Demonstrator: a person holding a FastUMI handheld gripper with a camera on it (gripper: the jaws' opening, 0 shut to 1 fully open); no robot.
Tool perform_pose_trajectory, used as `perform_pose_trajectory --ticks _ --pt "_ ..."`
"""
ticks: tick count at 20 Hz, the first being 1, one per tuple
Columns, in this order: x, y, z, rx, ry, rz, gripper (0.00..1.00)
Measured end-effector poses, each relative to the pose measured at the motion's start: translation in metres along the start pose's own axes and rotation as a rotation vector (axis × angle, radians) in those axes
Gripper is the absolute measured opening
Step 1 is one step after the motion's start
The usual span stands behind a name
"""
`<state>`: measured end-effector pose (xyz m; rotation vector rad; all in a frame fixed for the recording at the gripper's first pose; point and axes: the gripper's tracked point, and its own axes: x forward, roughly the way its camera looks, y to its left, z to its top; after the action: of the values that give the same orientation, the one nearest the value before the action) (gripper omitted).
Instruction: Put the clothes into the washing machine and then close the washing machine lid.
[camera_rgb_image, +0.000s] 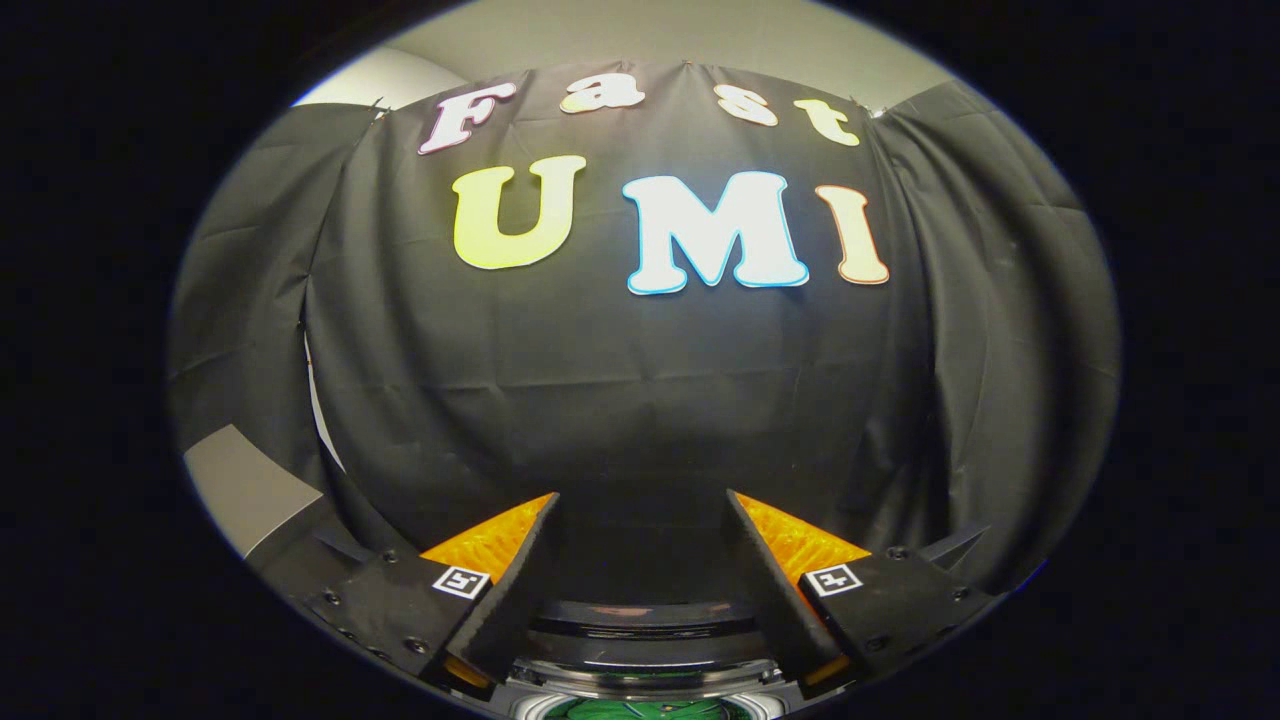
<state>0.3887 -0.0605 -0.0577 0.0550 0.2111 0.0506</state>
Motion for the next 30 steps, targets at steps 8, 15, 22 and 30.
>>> perform_pose_trajectory --ticks 8,15,22,30 --pt "-0.02 0.0 -0.004 -0.005 -0.028 0.011 0.98" --pt "-0.047 0.001 -0.012 -0.006 -0.078 0.005 0.98" --pt "-0.073 0.003 -0.025 -0.005 -0.085 -0.003 0.98" --pt "-0.11 0.004 -0.054 -0.004 -0.074 -0.014 0.98"
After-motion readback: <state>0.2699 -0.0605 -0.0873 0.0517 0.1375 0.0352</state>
